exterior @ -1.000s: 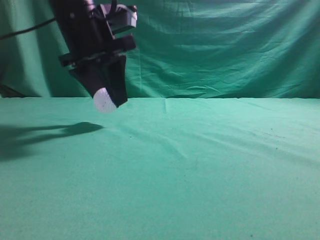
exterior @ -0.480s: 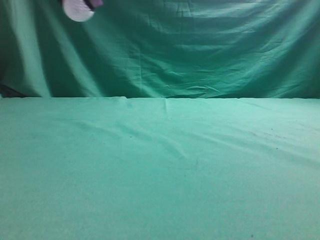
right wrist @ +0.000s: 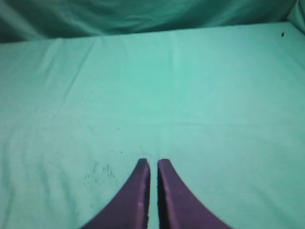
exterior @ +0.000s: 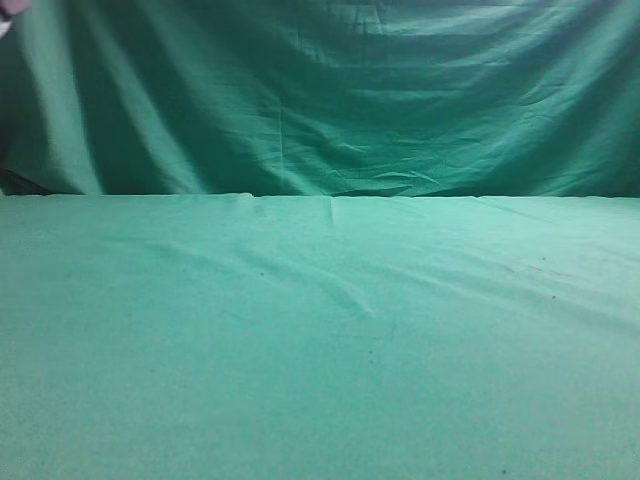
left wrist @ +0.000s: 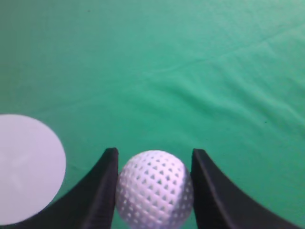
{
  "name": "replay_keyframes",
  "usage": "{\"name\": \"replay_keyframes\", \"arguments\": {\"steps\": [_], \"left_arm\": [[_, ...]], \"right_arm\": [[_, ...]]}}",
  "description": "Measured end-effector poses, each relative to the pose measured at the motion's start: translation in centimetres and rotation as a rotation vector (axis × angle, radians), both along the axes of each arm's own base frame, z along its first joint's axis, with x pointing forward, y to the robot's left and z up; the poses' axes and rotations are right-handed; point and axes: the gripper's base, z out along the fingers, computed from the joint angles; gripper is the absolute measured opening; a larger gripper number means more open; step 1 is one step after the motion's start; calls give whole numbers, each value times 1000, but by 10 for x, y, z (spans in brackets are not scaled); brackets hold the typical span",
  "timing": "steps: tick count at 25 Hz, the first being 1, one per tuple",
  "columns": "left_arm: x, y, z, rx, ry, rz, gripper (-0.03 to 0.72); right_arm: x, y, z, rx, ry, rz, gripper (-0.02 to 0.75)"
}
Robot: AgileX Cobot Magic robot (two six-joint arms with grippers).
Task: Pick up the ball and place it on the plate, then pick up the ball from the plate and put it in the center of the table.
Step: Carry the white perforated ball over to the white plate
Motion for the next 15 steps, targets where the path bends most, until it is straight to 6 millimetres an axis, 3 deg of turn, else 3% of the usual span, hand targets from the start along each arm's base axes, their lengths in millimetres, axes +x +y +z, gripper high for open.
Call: {"name": "replay_keyframes", "arguments": {"steps": [7, 15], "left_arm": [[0, 48, -6, -9, 26, 180, 298], [1, 81, -8, 114, 11, 310, 298]], "right_arm": [[-3, 3, -15, -42, 234, 46, 48], [-1, 4, -10, -149, 378, 131, 48]]}}
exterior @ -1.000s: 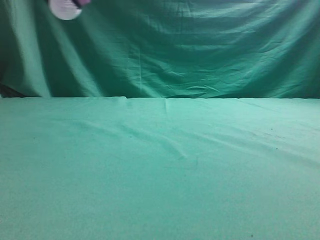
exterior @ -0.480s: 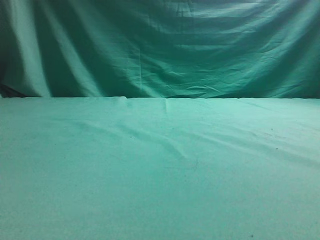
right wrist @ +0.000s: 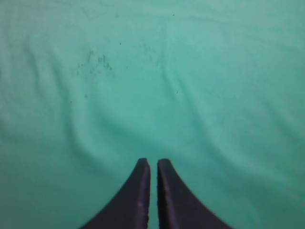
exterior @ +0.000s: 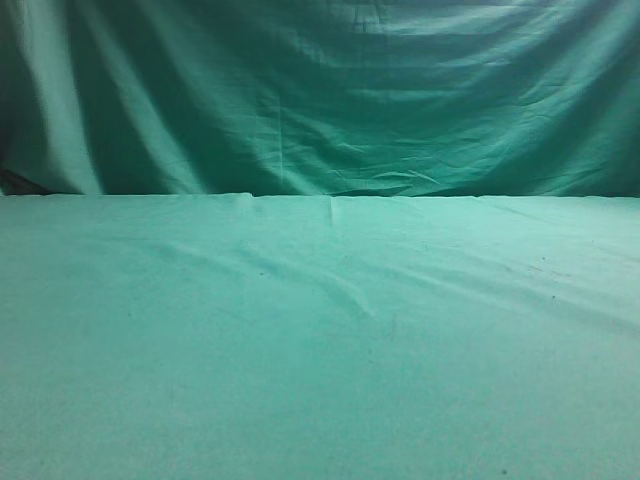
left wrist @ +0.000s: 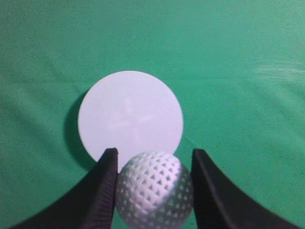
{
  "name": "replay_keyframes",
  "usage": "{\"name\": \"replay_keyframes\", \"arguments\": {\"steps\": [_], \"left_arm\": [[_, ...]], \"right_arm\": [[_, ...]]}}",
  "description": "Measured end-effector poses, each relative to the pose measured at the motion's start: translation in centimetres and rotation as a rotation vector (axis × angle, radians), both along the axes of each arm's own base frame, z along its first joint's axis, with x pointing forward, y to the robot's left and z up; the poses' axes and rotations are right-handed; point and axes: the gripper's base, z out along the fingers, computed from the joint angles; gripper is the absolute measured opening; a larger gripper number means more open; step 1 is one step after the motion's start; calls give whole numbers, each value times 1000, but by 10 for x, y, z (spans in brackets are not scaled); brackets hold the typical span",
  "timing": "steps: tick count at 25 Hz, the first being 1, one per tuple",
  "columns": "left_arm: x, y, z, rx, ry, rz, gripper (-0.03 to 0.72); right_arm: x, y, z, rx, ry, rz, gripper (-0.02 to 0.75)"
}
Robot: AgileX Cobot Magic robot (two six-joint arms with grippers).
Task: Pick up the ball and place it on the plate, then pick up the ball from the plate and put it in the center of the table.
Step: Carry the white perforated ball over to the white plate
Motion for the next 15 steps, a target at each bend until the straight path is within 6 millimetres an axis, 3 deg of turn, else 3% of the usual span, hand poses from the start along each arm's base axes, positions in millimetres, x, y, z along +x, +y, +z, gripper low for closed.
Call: {"name": "replay_keyframes", "arguments": {"steps": [15], "left_arm": [[40, 13, -70, 65, 146, 40, 298]], "right_arm": [[31, 16, -7, -49, 181, 115, 48]]}}
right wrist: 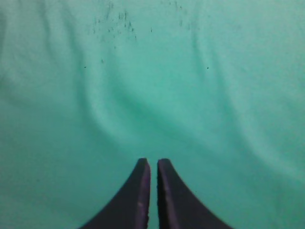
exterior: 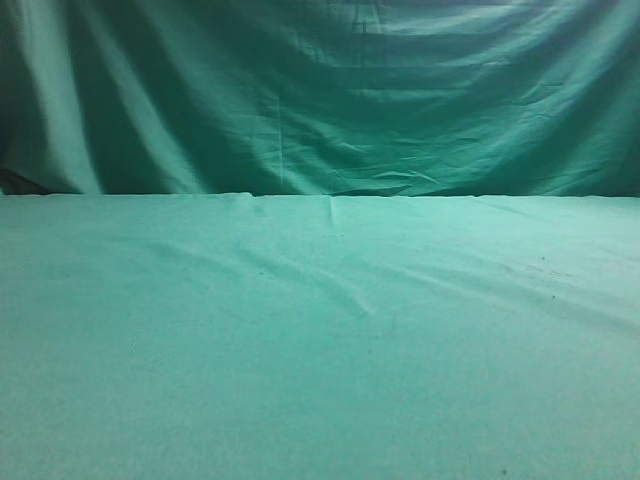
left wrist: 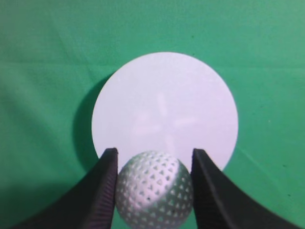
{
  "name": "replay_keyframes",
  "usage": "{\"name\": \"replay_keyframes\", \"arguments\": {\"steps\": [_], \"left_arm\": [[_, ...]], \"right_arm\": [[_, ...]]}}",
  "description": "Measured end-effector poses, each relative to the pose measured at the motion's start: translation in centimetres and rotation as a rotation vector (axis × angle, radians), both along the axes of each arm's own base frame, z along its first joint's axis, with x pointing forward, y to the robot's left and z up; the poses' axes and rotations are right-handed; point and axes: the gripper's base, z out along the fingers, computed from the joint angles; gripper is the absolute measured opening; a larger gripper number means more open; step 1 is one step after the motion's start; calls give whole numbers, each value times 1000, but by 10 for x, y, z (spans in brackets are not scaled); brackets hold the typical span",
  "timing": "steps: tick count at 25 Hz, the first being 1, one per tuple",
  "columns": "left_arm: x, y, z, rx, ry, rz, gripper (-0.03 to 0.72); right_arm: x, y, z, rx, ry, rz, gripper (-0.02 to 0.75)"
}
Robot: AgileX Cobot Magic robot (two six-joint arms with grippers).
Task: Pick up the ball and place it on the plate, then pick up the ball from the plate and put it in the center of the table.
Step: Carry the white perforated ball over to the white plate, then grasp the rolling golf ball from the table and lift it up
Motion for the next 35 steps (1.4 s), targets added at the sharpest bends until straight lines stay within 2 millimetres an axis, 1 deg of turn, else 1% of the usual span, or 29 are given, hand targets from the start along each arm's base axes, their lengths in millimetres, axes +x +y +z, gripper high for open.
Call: {"name": "replay_keyframes", "arguments": {"steps": [8, 11, 16, 18, 20, 21, 22, 23, 26, 27, 30, 31, 33, 34, 35], "left_arm": [[14, 4, -30, 24, 26, -9, 298], [16, 4, -33, 25, 19, -10, 298], [19, 3, -33, 7, -4, 5, 298], [19, 2, -33, -19, -9, 22, 417], [21, 1, -31, -35, -15, 33, 559], [22, 1, -28, -44, -17, 39, 614], [25, 0, -24, -54, -23, 44, 646], [27, 0, -19, -66, -21, 50, 643], [38, -3, 4, -118, -39, 67, 643], [41, -4, 13, -139, -47, 61, 578], [48, -12, 35, -205, -59, -24, 433], [48, -16, 41, -238, -60, -59, 369], [49, -23, 48, -303, -64, -112, 202], [49, -27, 50, -333, -70, -135, 130], [47, -29, 54, -354, -79, -153, 76]], "right_arm": [[19, 5, -10, -6, 23, -5, 48], [23, 6, -12, -7, 26, -7, 48], [25, 6, -13, -6, 22, -7, 48], [25, 7, -12, -3, 19, -9, 48], [25, 7, -12, 3, 21, -10, 48], [25, 7, -12, 7, 22, -12, 48], [25, 7, -12, 9, 22, -12, 48], [25, 8, -12, 13, 23, -13, 48], [25, 8, -12, 17, 22, -15, 48], [25, 8, -12, 18, 22, -15, 48], [25, 8, -12, 18, 22, -14, 48], [25, 8, -12, 17, 22, -12, 48], [25, 8, -12, 17, 22, -12, 48], [25, 8, -12, 17, 22, -12, 48], [25, 8, -12, 17, 22, -12, 48]]}}
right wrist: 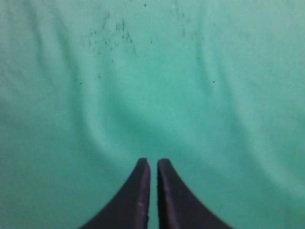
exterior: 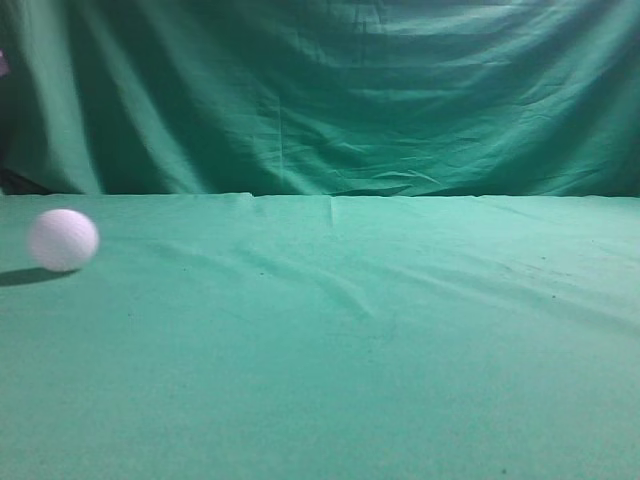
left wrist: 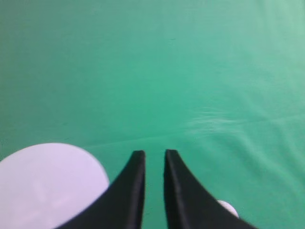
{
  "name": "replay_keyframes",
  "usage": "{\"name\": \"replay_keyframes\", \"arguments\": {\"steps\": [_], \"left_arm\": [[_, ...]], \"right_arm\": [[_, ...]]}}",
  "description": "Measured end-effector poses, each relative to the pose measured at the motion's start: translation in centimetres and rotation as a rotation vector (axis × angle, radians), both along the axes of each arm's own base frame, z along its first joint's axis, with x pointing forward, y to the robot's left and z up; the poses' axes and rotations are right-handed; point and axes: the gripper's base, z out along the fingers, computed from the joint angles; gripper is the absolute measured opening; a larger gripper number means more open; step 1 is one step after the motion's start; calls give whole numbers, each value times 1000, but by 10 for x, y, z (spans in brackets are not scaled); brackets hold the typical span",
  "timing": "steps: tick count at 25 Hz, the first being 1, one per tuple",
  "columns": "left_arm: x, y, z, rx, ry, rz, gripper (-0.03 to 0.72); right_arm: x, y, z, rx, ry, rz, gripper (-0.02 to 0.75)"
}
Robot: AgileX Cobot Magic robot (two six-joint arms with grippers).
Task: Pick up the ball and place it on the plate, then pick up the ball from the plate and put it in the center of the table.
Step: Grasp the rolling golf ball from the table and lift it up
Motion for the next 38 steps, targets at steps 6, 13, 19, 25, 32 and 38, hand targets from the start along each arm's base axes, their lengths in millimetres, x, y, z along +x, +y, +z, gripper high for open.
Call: {"name": "replay_keyframes", "arguments": {"steps": [6, 13, 19, 25, 32, 38], "left_arm": [[-21, -27, 42, 17, -132, -118, 0], [-69, -66, 91, 56, -312, -233, 0], [-113, -63, 92, 64, -399, -195, 0], [-161, -55, 81, 95, -493, -171, 0], [-210, -47, 61, 138, -604, -149, 0], [-239, -43, 35, 144, -619, -139, 0]], "right_arm": [[0, 0, 0, 0, 0, 0, 48], [-2, 0, -1, -5, 25, 4, 48], [-3, 0, -2, -8, 38, 6, 48], [-3, 0, -1, -5, 31, 5, 48], [-2, 0, -1, -4, 21, 5, 48], [-1, 0, -1, -17, 10, 31, 48]]}}
